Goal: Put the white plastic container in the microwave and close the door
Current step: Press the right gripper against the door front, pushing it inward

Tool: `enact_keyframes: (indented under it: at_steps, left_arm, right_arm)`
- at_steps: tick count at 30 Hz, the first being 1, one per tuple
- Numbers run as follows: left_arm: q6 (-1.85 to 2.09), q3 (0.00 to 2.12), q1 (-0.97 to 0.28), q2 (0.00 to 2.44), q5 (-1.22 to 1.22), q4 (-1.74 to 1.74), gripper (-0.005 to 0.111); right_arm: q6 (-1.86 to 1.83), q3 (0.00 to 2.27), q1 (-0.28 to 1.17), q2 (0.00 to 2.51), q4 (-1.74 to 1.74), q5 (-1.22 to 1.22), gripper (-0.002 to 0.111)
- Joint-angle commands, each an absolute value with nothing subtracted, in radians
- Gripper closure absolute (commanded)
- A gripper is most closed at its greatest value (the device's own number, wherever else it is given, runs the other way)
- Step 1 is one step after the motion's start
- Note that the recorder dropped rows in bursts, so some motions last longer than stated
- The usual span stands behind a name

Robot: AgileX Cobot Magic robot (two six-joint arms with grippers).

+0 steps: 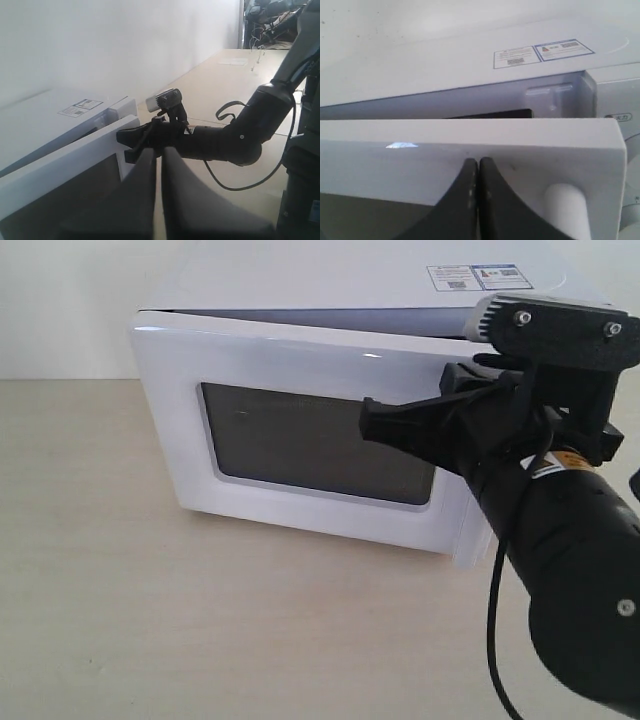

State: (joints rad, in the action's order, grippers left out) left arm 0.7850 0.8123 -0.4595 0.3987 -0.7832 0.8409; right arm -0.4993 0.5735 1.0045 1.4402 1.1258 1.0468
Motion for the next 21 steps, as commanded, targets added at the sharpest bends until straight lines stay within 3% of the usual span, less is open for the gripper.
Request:
enact_keyframes:
  at_steps: [1, 21]
  left_arm:
    - [0.773, 0.808, -0.464, 0.396, -0.786, 0.855, 0.102]
    - [0.773, 0.808, -0.464, 0.396, -0.762, 0.882, 0.102]
  right_arm:
    - [-0.471, 0.604, 0.941, 1.469, 1.108, 0.987, 0.108]
    - [-0.533, 0.712, 0.895, 1.551, 1.065, 0.987, 0.108]
